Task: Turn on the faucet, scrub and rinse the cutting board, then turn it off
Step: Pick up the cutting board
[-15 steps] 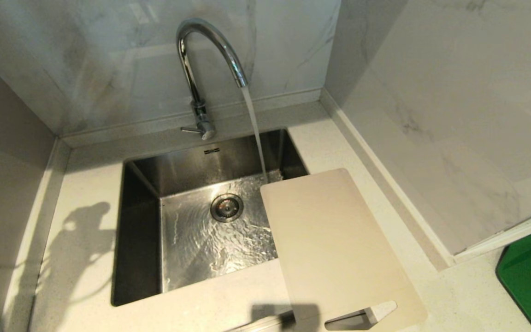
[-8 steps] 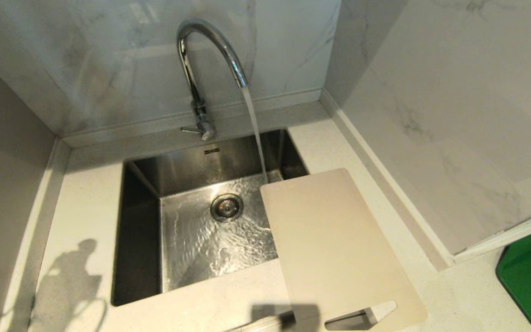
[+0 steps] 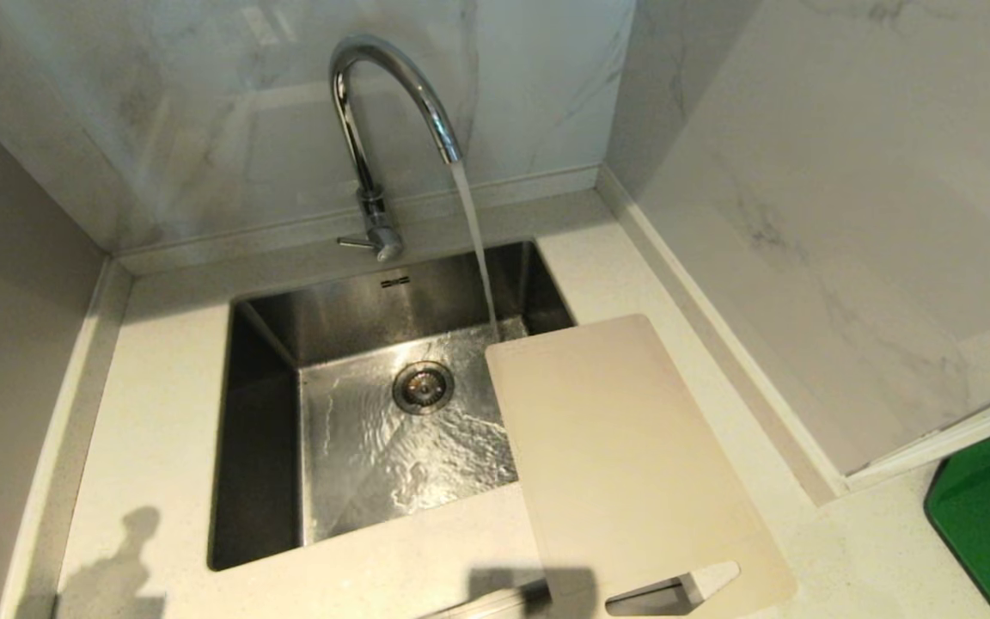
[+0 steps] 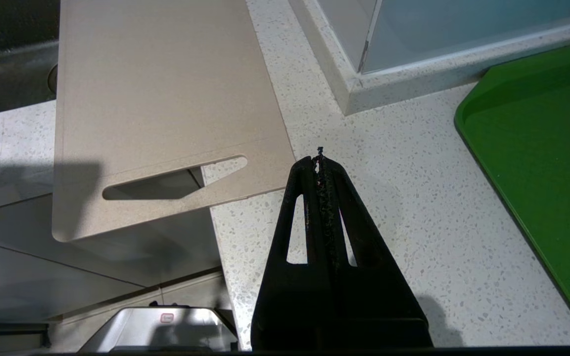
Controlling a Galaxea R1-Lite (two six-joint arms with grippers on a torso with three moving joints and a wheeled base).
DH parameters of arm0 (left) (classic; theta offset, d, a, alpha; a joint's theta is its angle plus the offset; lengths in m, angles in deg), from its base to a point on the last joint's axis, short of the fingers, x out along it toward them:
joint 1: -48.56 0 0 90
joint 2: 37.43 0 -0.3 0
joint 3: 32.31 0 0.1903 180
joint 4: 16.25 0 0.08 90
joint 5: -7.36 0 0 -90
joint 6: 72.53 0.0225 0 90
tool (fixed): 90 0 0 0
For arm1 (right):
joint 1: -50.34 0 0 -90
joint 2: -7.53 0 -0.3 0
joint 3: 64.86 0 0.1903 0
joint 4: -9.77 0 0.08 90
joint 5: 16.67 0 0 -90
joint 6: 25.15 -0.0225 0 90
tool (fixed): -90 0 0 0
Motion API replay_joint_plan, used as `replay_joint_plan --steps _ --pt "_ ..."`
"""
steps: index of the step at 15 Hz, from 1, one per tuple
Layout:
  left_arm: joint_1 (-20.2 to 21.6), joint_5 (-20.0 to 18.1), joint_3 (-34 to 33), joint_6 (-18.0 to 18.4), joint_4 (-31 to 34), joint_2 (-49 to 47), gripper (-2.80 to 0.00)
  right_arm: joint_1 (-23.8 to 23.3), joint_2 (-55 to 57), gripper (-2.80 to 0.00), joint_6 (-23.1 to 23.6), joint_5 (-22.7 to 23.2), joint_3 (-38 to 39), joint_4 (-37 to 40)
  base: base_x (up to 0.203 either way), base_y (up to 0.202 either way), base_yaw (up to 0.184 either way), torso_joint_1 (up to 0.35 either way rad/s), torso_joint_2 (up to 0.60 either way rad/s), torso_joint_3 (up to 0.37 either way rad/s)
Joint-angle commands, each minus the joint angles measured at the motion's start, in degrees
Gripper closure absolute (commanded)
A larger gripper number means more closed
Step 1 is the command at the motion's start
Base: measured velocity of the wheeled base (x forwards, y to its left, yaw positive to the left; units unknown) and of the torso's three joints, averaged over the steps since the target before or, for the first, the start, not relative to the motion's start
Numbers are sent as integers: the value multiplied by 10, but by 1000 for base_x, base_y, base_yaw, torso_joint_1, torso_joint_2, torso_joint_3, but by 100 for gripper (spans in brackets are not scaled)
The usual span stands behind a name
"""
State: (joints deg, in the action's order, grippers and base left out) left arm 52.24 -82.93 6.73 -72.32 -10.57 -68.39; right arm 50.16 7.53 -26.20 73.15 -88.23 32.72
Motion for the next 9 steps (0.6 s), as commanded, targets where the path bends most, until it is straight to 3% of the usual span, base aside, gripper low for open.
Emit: replay_joint_plan --steps 1,7,9 --pt "0 -2 -56 0 -30 42 0 0 0 0 0 0 1 0 0 0 0 0 0 0" --pt "-5 -6 -155 1 -58 105 0 0 0 0 0 0 1 0 0 0 0 0 0 0" --pt "-8 -5 -158 1 -23 144 0 0 0 0 0 0 0 0 0 0 0 0 0 0"
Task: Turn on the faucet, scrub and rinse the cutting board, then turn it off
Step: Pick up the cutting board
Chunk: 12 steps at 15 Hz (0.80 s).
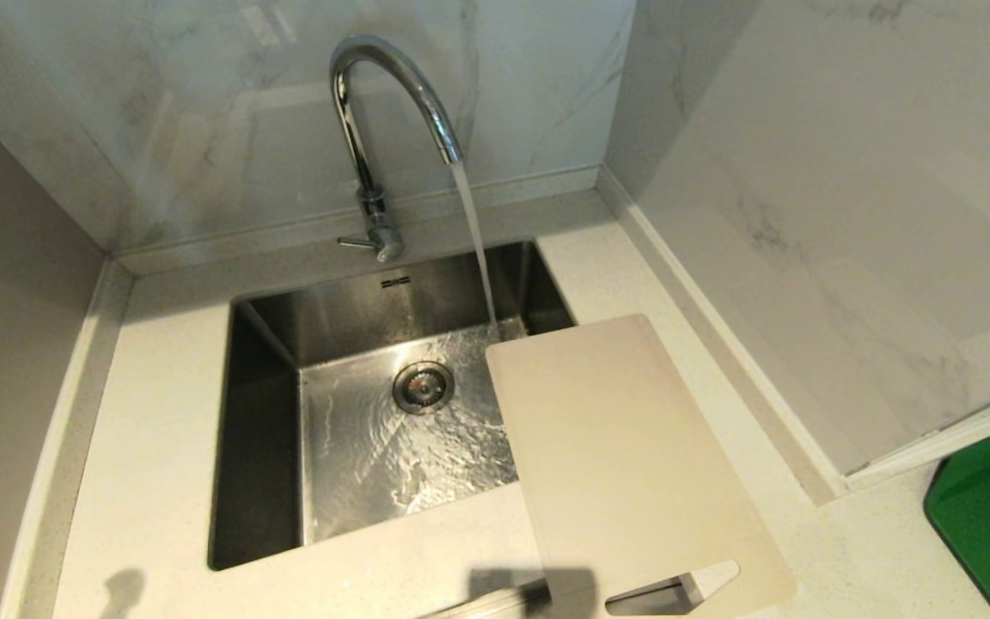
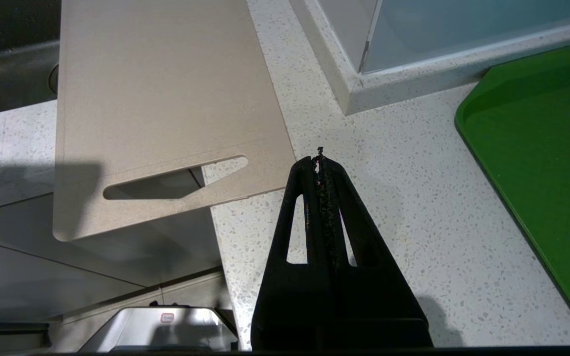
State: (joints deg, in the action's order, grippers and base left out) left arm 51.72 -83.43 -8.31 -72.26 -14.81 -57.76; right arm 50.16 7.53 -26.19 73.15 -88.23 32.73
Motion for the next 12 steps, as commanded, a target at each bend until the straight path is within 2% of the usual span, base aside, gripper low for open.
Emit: replay_joint_plan --steps 1,6,9,12 --pt "-8 1 -8 0 41 62 0 0 0 0 0 0 1 0 0 0 0 0 0 0" --pt "-27 8 -8 6 176 163 0 0 0 0 0 0 1 0 0 0 0 0 0 0" --pt "-29 9 -8 19 212 206 0 0 0 0 0 0 1 0 0 0 0 0 0 0" --pt "-30 9 -8 24 215 205 0 0 0 0 0 0 1 0 0 0 0 0 0 0"
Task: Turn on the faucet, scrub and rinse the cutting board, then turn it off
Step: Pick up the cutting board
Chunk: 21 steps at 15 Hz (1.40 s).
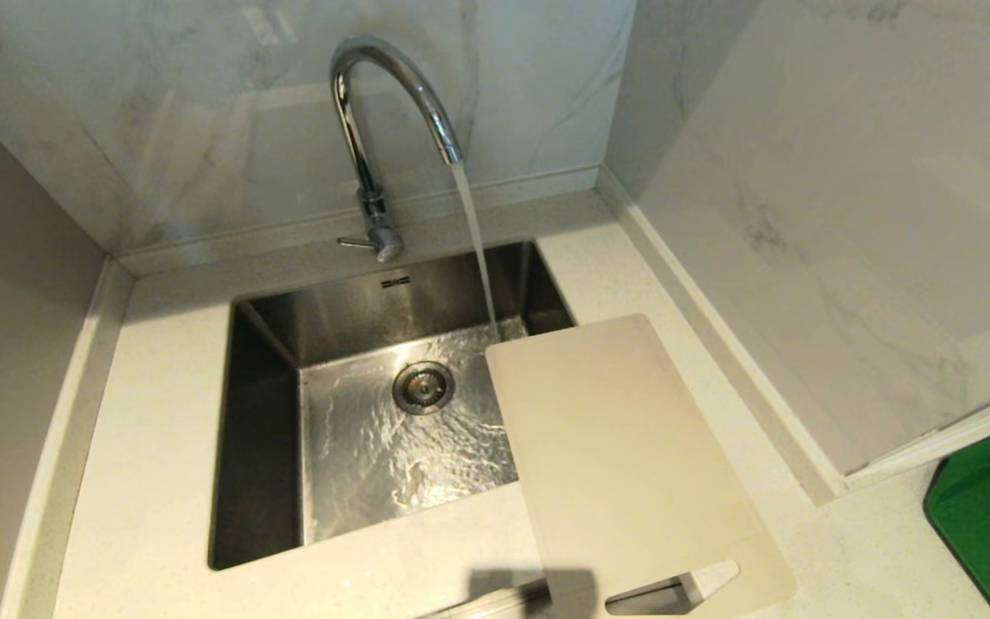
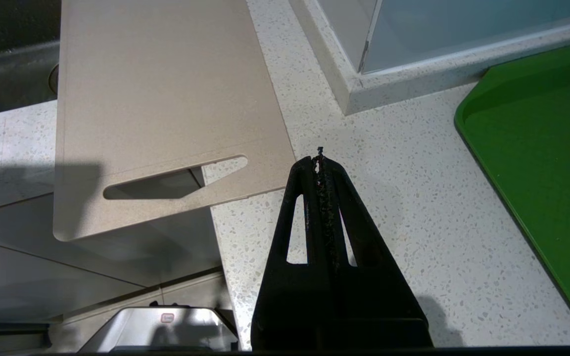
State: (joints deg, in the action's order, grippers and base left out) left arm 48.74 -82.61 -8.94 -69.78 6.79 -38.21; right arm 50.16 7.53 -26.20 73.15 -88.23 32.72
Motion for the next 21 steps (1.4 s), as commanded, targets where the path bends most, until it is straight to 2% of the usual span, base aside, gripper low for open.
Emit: replay_joint_plan --steps 1,6,21 --pt "0 1 -2 -5 0 10 0 0 0 0 0 0 0 0 0 0 0 0 0 0" --pt "0 2 -2 -38 -1 10 0 0 0 0 0 0 1 0 0 0 0 0 0 0" --pt "0 1 -1 -33 -1 9 0 0 0 0 0 0 1 0 0 0 0 0 0 0"
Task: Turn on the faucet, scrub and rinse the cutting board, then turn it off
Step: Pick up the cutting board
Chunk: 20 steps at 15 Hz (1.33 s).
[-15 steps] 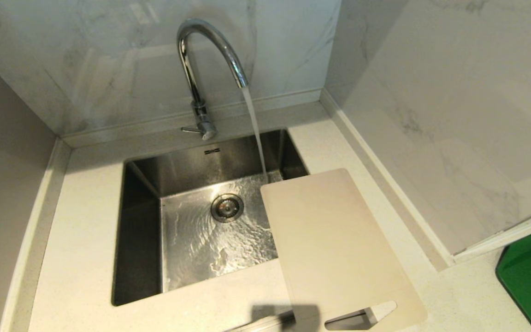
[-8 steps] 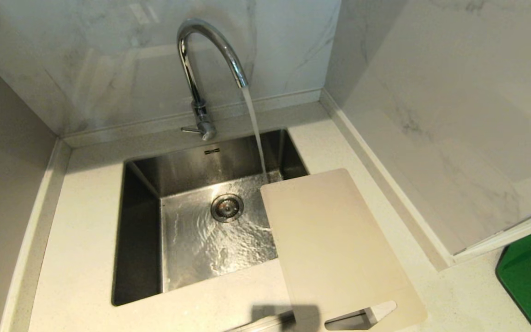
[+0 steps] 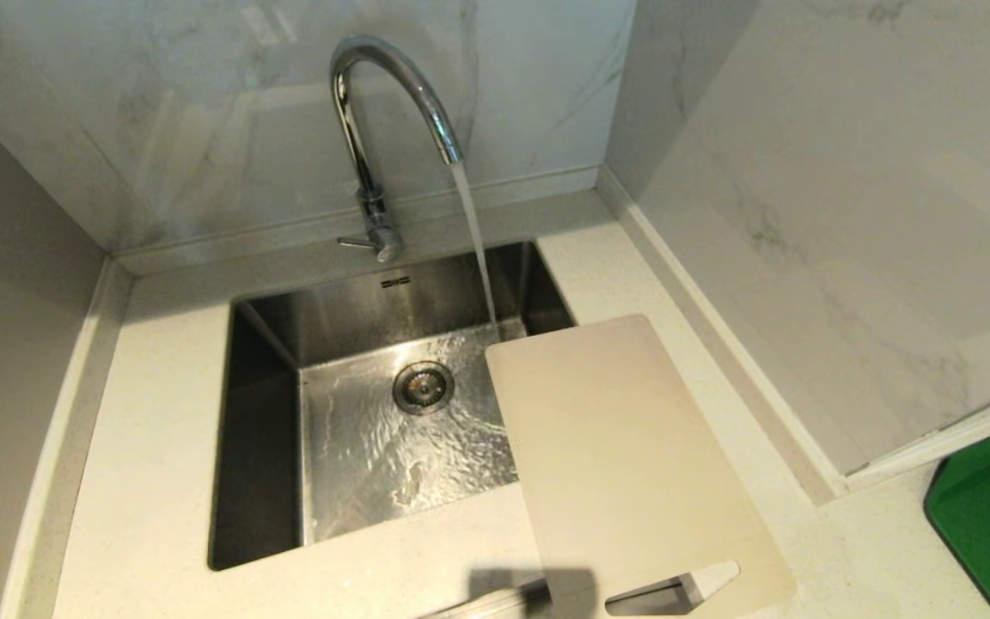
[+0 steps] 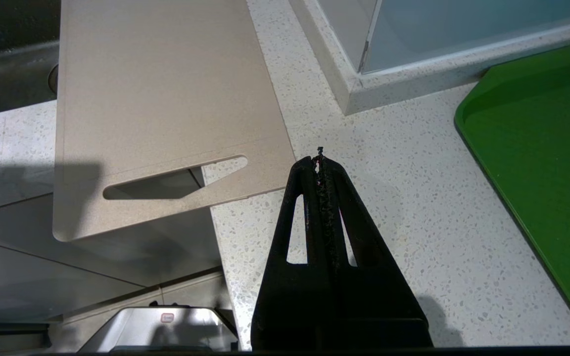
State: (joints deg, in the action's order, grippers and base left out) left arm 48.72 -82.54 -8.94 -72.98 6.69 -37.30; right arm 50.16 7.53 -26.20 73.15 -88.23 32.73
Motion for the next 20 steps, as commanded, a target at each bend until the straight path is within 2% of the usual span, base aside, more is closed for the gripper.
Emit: replay_joint_plan --steps 1,20 --pt "0 0 -1 -1 0 0 0 0 1 0 0 0 1 0 0 0 0 0 0 0" --pt "0 0 -1 -2 0 0 0 0 0 0 1 1 0 0 0 0 0 0 0 0"
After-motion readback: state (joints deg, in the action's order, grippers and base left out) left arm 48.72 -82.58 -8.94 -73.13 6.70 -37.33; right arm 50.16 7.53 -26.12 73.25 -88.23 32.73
